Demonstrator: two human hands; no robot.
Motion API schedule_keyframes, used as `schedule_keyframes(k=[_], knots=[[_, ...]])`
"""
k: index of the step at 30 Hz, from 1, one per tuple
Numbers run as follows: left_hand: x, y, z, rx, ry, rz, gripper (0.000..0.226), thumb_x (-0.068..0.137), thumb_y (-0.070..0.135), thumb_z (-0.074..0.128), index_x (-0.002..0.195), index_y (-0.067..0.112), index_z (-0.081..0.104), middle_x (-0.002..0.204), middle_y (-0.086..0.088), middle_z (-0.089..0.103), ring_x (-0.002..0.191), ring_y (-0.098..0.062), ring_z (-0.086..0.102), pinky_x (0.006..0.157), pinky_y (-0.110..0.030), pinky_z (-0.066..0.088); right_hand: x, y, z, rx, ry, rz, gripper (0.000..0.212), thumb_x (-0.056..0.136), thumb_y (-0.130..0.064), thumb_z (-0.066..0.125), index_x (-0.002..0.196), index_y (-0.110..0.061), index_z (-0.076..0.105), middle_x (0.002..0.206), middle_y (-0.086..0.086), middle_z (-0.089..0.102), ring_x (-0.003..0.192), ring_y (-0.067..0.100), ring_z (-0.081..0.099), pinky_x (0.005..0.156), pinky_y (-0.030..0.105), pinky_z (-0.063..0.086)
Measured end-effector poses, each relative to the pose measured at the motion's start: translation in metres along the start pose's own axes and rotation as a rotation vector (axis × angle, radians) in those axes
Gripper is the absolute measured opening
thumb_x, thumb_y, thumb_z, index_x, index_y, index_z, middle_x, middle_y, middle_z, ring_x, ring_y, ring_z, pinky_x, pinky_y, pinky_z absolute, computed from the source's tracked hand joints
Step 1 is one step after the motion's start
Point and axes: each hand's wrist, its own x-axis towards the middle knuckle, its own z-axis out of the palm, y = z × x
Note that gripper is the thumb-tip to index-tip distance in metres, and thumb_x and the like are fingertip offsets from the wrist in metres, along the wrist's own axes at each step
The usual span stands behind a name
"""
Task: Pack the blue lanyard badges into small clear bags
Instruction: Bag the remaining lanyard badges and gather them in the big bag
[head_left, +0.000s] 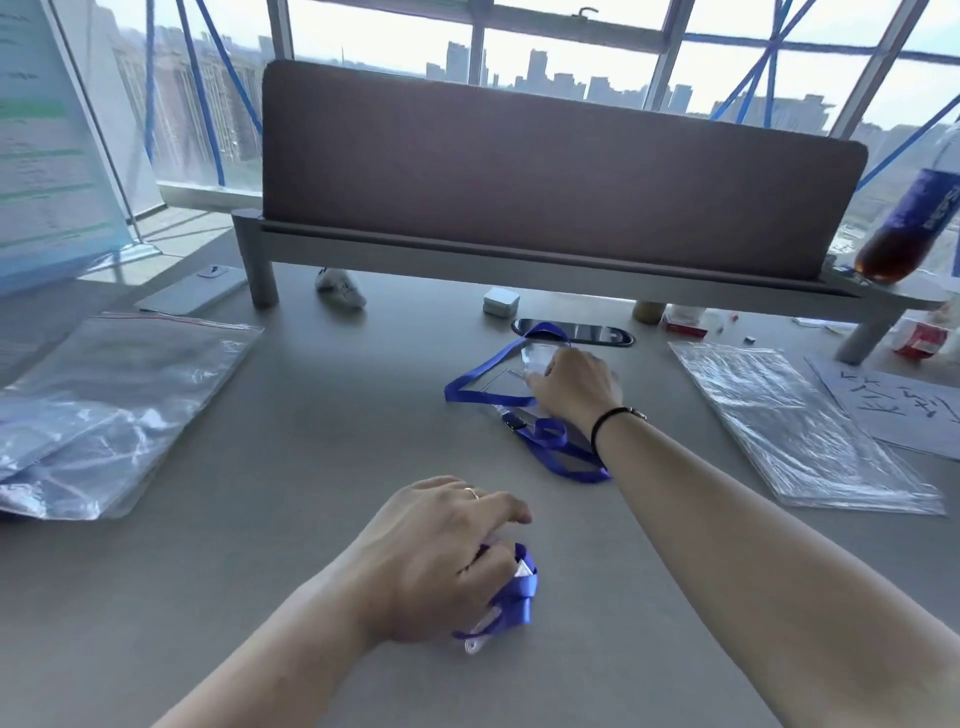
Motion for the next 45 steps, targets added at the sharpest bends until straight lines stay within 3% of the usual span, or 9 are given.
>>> schedule_keyframes(k=[3, 6, 10, 14, 23, 30, 35, 39, 45], knots=[[0.002, -0.005, 0.001, 0.021, 0.073, -0.044, 0.06, 0.084, 0.05, 0.016, 0.126, 0.035, 0.056, 0.117, 0.015, 0.066, 0.11, -0.005, 0.054, 0.099, -0.019, 0.035, 0.018, -0.002, 0.012, -0.143, -0.006, 0.086, 0.059, 0.082, -0.069, 0.053, 0.108, -0.017, 0.062, 0.113, 0.009, 0.065, 0.109, 0.032, 0.059, 0.09, 0.041, 0.042], [0.002, -0.007, -0.003, 0.02, 0.03, -0.047, 0.05, 0.092, 0.061, 0.031, 0.127, 0.036, 0.055, 0.122, 0.017, 0.062, 0.112, -0.003, 0.052, 0.1, -0.019, 0.033, 0.029, -0.004, 0.018, -0.17, 0.039, 0.15, 0.063, 0.08, -0.068, 0.055, 0.112, -0.014, 0.062, 0.117, 0.012, 0.063, 0.108, 0.033, 0.058, 0.083, 0.039, 0.037], [-0.002, -0.006, -0.002, 0.069, -0.101, 0.002, 0.071, 0.07, 0.084, 0.055, 0.127, 0.042, 0.052, 0.12, 0.022, 0.054, 0.11, 0.002, 0.045, 0.099, -0.02, 0.036, 0.035, -0.001, 0.022, -0.082, 0.037, 0.243, 0.059, 0.083, -0.059, 0.056, 0.119, -0.012, 0.06, 0.124, 0.014, 0.056, 0.112, 0.036, 0.056, 0.09, 0.042, 0.038], [-0.003, -0.008, -0.001, 0.024, -0.132, 0.01, 0.059, 0.071, 0.065, 0.065, 0.125, 0.042, 0.054, 0.113, 0.02, 0.052, 0.102, 0.0, 0.05, 0.091, -0.02, 0.043, 0.035, 0.0, 0.019, -0.039, 0.067, 0.21, 0.038, 0.085, -0.041, 0.06, 0.11, -0.013, 0.061, 0.12, 0.012, 0.057, 0.105, 0.035, 0.059, 0.091, 0.043, 0.038], [0.0, -0.015, 0.003, -0.1, -0.197, -0.062, 0.031, 0.086, 0.051, 0.059, 0.115, 0.042, 0.062, 0.103, 0.019, 0.057, 0.094, -0.003, 0.056, 0.084, -0.029, 0.051, 0.019, 0.009, 0.002, 0.087, 0.126, 0.088, 0.041, 0.075, -0.046, 0.076, 0.097, -0.019, 0.056, 0.121, 0.007, 0.052, 0.101, 0.029, 0.058, 0.091, 0.043, 0.048], [-0.002, -0.016, -0.001, -0.192, -0.244, -0.125, 0.029, 0.076, 0.051, 0.068, 0.104, 0.043, 0.067, 0.095, 0.022, 0.06, 0.09, 0.003, 0.057, 0.077, -0.017, 0.049, -0.028, 0.013, -0.042, 0.248, 0.147, -0.012, 0.034, 0.068, -0.039, 0.075, 0.089, -0.023, 0.055, 0.108, -0.001, 0.053, 0.076, 0.011, 0.056, 0.059, 0.027, 0.037], [-0.006, -0.024, -0.013, -0.205, -0.298, -0.202, 0.026, 0.075, 0.043, 0.068, 0.101, 0.045, 0.069, 0.09, 0.021, 0.064, 0.082, 0.001, 0.061, 0.076, -0.025, 0.056, -0.129, 0.025, -0.052, 0.423, 0.148, -0.101, 0.031, 0.067, -0.038, 0.082, 0.079, -0.03, 0.054, 0.098, -0.012, 0.053, 0.088, -0.003, 0.053, 0.07, 0.02, 0.039], [-0.007, -0.028, -0.017, -0.231, -0.303, -0.232, 0.029, 0.074, 0.034, 0.074, 0.101, 0.043, 0.07, 0.082, 0.019, 0.067, 0.072, 0.001, 0.062, 0.065, -0.018, 0.051, -0.206, 0.029, -0.037, 0.246, 0.031, -0.159, 0.034, 0.063, -0.054, 0.072, 0.078, -0.032, 0.051, 0.095, -0.018, 0.049, 0.088, 0.004, 0.053, 0.079, 0.023, 0.04], [-0.008, -0.022, -0.013, -0.259, -0.273, -0.226, 0.061, 0.063, 0.042, 0.087, 0.118, 0.05, 0.061, 0.086, 0.016, 0.062, 0.073, 0.001, 0.058, 0.069, -0.015, 0.047, -0.241, 0.024, -0.029, -0.002, -0.134, -0.127, 0.057, 0.075, -0.075, 0.047, 0.12, -0.042, 0.051, 0.115, -0.015, 0.041, 0.117, 0.013, 0.044, 0.099, 0.029, 0.032]])
